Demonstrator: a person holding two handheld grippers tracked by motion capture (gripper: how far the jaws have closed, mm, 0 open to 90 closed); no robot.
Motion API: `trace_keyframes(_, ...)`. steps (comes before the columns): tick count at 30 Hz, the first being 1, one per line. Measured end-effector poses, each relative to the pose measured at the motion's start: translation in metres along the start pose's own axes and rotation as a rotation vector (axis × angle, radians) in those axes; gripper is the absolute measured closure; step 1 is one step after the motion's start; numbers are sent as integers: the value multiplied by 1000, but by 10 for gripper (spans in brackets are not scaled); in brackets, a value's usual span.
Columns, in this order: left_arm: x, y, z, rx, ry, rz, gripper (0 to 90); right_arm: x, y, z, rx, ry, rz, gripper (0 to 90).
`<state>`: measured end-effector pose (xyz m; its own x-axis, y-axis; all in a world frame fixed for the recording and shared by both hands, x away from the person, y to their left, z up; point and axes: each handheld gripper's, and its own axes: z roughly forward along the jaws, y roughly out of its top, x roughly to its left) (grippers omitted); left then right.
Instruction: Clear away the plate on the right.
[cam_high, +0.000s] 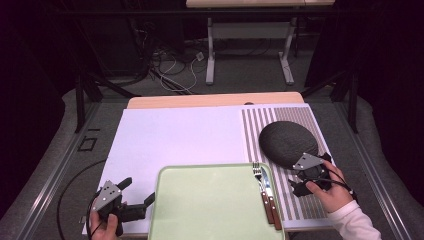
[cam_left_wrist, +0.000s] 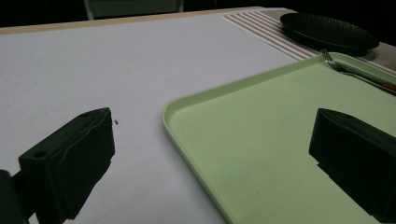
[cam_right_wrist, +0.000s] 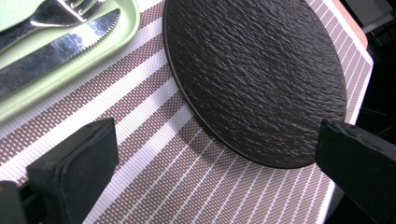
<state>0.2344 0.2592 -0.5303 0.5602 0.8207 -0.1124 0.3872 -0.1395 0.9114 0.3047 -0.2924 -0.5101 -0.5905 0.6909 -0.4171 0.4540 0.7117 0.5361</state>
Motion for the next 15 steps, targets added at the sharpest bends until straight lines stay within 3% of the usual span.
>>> trace_keyframes(6, 0, 0, 1, 3, 1, 7, 4, -3, 6, -2, 20, -17, -77, 0)
trace_keyframes(15, 0, 0, 0, 1, 3, 11, 4, -3, 12, 2, 44, -18, -147, 0)
